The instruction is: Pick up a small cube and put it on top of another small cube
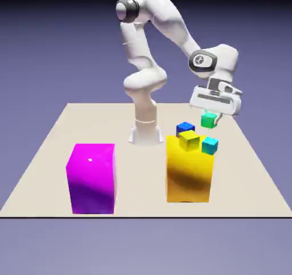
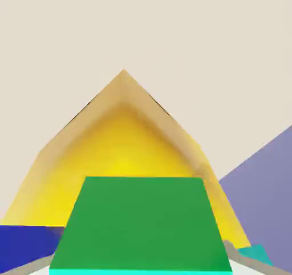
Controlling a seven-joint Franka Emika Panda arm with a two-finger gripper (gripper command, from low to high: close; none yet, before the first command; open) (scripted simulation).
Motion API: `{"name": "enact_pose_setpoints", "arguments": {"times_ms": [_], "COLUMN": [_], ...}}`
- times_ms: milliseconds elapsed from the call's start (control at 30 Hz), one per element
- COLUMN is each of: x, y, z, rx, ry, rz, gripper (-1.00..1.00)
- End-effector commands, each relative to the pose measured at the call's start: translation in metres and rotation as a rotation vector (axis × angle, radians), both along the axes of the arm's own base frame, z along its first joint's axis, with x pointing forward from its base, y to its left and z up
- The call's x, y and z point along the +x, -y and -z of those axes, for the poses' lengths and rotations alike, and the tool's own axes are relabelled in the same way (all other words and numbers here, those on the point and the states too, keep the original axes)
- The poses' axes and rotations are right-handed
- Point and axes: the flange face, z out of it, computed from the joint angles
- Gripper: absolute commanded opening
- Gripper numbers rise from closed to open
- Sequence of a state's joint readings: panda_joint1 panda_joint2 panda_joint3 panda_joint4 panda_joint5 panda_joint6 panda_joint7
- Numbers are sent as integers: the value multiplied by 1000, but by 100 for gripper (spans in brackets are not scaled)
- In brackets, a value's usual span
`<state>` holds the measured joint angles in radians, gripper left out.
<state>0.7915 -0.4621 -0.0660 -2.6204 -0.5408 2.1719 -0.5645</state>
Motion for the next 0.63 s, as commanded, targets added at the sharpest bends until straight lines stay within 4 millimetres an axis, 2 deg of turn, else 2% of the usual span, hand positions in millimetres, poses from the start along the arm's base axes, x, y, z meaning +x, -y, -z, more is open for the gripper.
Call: {"name": "enact_pose_setpoints", "arguments": {"times_ms": [0, 67, 167, 233, 467, 500, 533, 567, 600], "x": [1, 3, -4, -5, 9, 9, 9, 9, 8], "y": [9, 31, 53, 55, 67, 67, 67, 67, 66], "z": [-9, -13, -47, -50, 16, 17, 17, 17, 7], "rx": [0, 6, 0, -1, -1, -1, -1, -1, -1], "ry": [-10, -57, -64, -65, -65, -65, -65, -65, -64], "rz": [-6, -5, -48, -52, -51, -51, -51, -51, -49], "gripper": [-100, -100, -100, -100, -100, -100, 100, 100, 100]}}
